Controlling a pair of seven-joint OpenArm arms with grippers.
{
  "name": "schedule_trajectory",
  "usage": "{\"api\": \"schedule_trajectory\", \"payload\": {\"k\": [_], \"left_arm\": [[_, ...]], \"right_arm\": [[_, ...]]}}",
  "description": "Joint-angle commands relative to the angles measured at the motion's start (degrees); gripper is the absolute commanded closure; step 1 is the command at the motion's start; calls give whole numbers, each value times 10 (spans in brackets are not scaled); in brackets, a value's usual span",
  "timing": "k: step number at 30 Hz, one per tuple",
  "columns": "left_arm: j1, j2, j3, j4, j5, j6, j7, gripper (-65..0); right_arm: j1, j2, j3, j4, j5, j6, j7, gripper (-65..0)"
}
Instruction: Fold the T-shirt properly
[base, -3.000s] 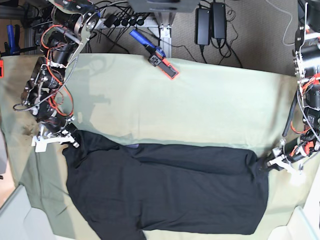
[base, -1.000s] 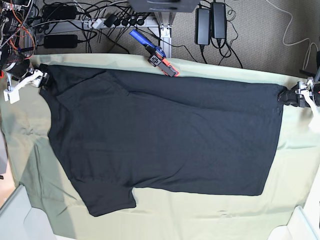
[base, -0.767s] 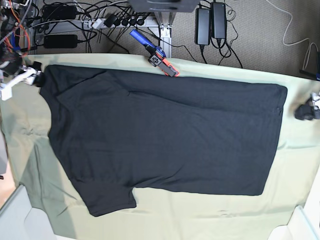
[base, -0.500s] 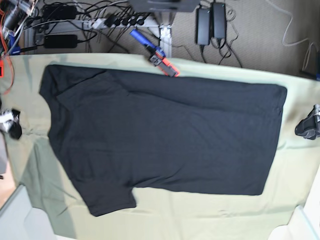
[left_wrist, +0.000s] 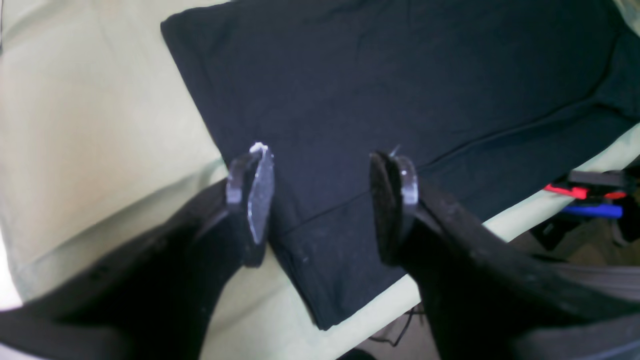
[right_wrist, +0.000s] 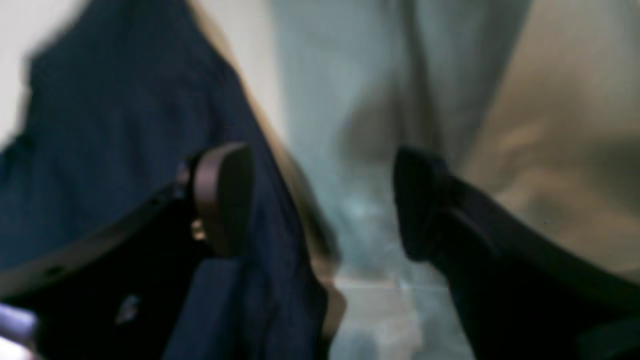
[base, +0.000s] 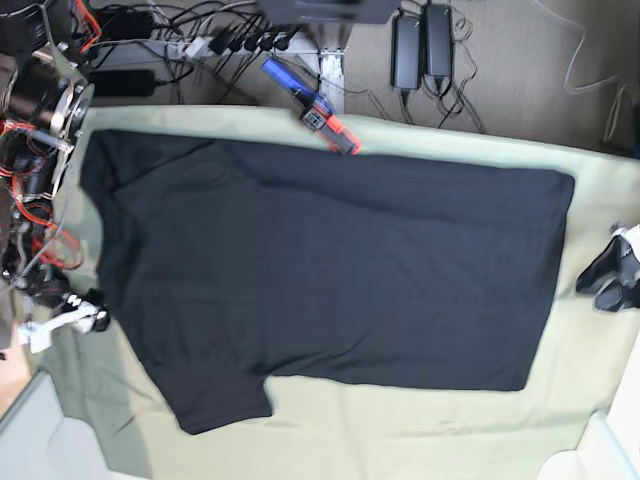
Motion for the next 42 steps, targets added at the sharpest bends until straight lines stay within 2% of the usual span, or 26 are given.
{"api": "schedule_trajectory", "payload": {"k": [1,6,12,18,22,27,31,37,38,42], "left_arm": [[-7,-14,-7,6,-7,-7,-12,-343],[-7,-11,-7,6,-8,-7,-13,-343],[-7,-11,-7,6,2,-7,-16,-343],[-7,-11,-3,-13,49,-7,-70,-343],[-24,3,36,-87,119,-7,-138,-343],[-149,49,139,-249,177,-7,-200,-343],[-268,98,197,-385,192,-7,-219,-343],[-394,170,218,-581,308,-2,-311,-343],[-409,182,218,-616,329,10,-330,-343],[-443,211,218,-707,398,12,-398,-343]], "right_arm": [[25,2,-11,-1,0,30,19,-434],[27,-32,-47,3,-6,30,25,-434],[27,-59,-50,9,-10,31,24,-434],[27,-62,-50,12,-10,31,24,-434],[25,-60,-50,12,-10,31,16,-434],[25,-61,-50,12,-7,31,12,-434],[25,-61,-50,12,1,31,-2,-434],[25,-61,-50,12,1,31,-24,-434],[25,-61,-50,12,1,31,-24,-434],[25,-61,-50,12,1,31,-23,-434]]}}
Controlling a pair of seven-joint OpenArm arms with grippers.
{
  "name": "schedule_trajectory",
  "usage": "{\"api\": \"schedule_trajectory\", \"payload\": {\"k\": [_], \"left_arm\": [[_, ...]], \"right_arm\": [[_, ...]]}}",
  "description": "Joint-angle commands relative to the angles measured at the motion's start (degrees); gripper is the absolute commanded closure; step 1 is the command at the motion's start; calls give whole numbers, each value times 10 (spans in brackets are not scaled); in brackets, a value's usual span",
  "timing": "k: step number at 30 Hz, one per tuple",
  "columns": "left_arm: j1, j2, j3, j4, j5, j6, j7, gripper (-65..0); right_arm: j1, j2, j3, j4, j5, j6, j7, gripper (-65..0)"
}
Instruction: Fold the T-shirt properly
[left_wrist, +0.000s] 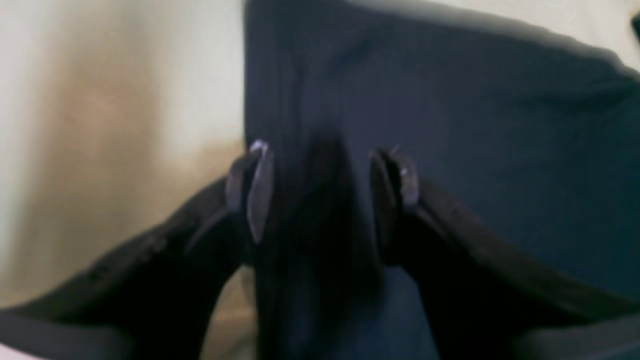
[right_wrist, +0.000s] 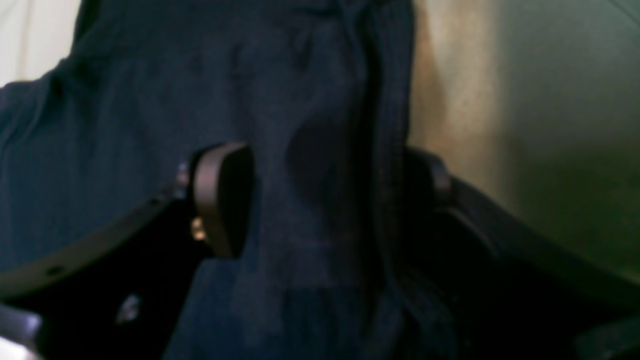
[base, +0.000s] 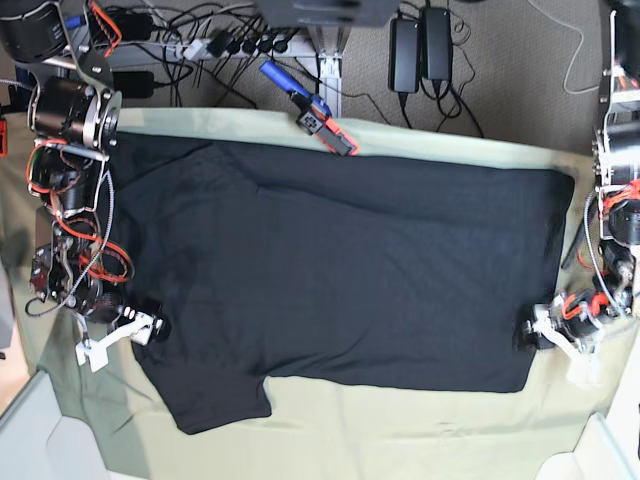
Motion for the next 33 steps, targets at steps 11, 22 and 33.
{"api": "schedule_trajectory", "payload": {"k": [11,22,33], "left_arm": [[-22,3,-2,-2,13,24,-26,-343],[-35,4,-2,0,-30,-20,12,-342],[-29,13,-2,0,-86,-20,68,-342]], "right_arm": [[14,7,1,7,11,30,-4,-434],[14,6,1,7,14,30,-4,-434],[14,6,1,7,31,30,-4,-434]]}}
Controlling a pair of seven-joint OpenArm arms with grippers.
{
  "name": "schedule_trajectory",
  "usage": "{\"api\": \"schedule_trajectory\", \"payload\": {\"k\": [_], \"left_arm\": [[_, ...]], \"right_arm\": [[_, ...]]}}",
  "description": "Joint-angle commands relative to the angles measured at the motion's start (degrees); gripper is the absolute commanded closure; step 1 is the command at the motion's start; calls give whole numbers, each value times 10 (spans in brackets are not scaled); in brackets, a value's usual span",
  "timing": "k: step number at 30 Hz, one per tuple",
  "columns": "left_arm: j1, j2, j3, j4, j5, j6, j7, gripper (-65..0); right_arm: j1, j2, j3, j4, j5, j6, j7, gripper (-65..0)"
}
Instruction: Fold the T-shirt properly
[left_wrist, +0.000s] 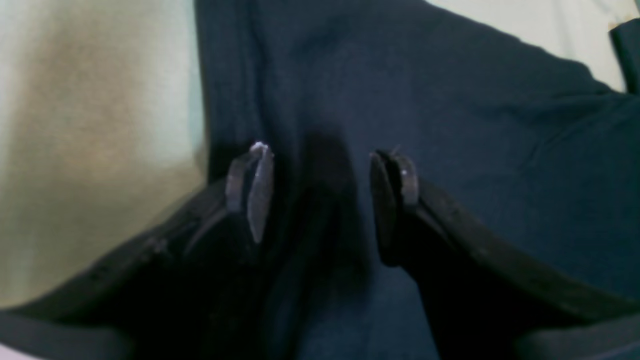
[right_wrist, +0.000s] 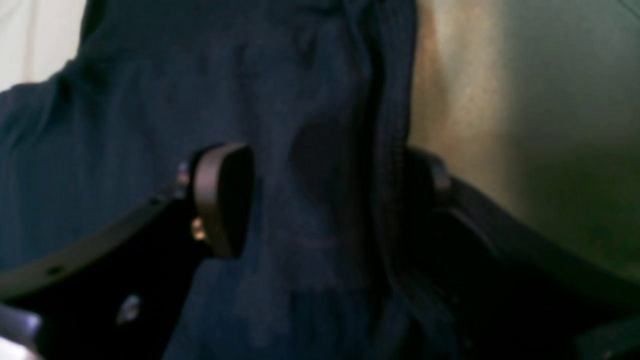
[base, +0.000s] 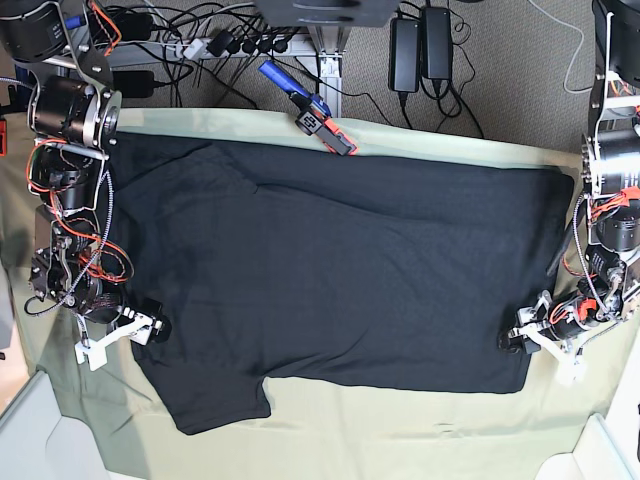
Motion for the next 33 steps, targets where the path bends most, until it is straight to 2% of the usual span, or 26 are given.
{"api": "schedule_trajectory", "payload": {"k": [1,9,10,11,14,15,16,18,20,24,27,30,33], "left_arm": [[-18,-5,-2,9,-12,-18,3,-342],[-19,-5,-2,9,-43,-18,20,-340],[-19,-5,-2,9,-43,-18,20,-322],[-19,-5,-2,9,-43,-18,20,-280],[-19,-6,-2,9,-42,-18,22,-90],[-19,-6,-2,9,-42,-18,22,-39],[-19,-6,-2,9,-43,-18,22,-4],[-19,-6,-2,9,-43,-18,21,0],[-19,-6,-2,9,-43,-18,21,0],[-21,-8,-2,9,-49,-18,21,0],[-24,-18,-2,10,-79,-18,33,0],[-21,-31,-2,25,-114,-18,86,0],[-11,-46,2,59,-133,-18,143,0]], "right_arm": [[15,5,1,7,10,30,-2,-434],[14,5,1,7,11,30,-3,-434],[15,5,1,7,11,30,-3,-434],[15,5,1,7,11,30,-3,-432],[15,5,1,7,11,30,-2,-432],[15,5,1,7,11,30,-2,-420],[15,5,1,7,11,30,-2,-375],[15,5,1,7,11,30,-2,-210],[15,5,1,7,11,30,-2,-5],[15,9,1,7,11,30,-2,0],[15,12,1,7,11,30,-4,0],[15,21,1,7,12,30,-18,0],[15,36,1,9,48,32,-43,0]]}}
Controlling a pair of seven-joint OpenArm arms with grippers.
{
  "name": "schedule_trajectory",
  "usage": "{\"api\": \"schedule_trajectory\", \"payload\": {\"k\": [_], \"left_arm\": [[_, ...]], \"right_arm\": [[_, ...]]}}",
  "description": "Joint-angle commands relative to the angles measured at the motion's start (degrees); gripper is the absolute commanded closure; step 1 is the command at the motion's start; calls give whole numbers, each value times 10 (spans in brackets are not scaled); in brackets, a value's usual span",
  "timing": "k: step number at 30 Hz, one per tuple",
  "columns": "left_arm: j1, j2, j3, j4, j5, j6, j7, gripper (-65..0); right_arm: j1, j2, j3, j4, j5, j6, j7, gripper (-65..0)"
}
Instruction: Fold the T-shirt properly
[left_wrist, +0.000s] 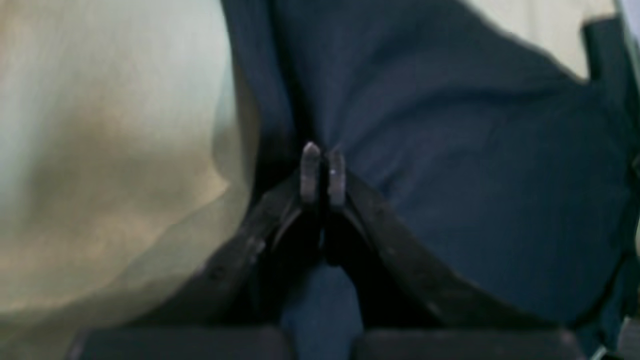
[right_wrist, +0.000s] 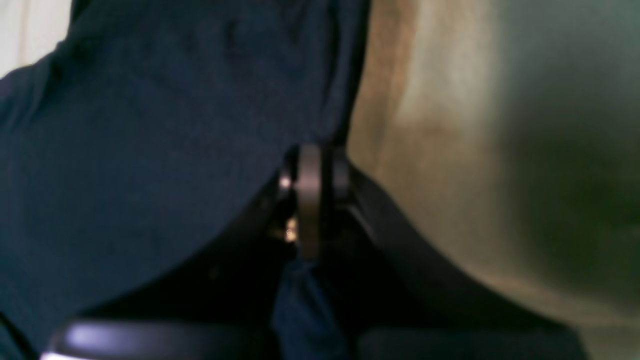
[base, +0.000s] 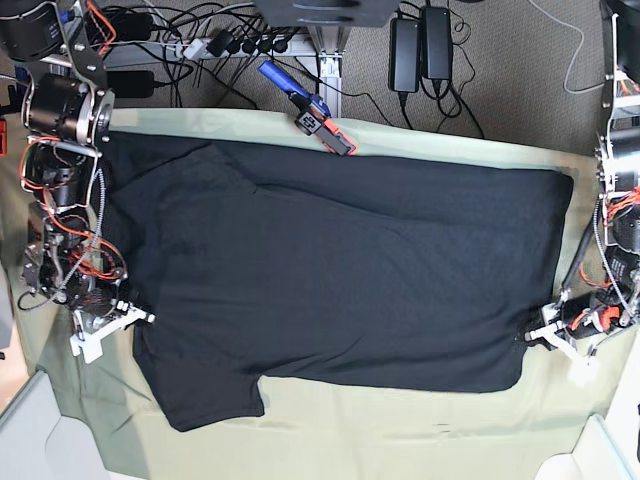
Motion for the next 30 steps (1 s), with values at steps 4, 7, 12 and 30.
{"api": "schedule_trajectory", "payload": {"k": [4,7,12,30], "left_arm": [[13,-38,10,83,-55,-16,28,0],[41,-58,11,144,-101,-16,77,0],[91,-86,11,233,-151,-16,116,0],[175,-106,11,291,-160,-16,125,0]], "right_arm": [[16,33,1,28,39,33,-26,0],[10,49,1,65,66,48,-57,0],[5,73,1,116,111,51,-110,0],[-90,88,1,131,109,49,-106,0]]}}
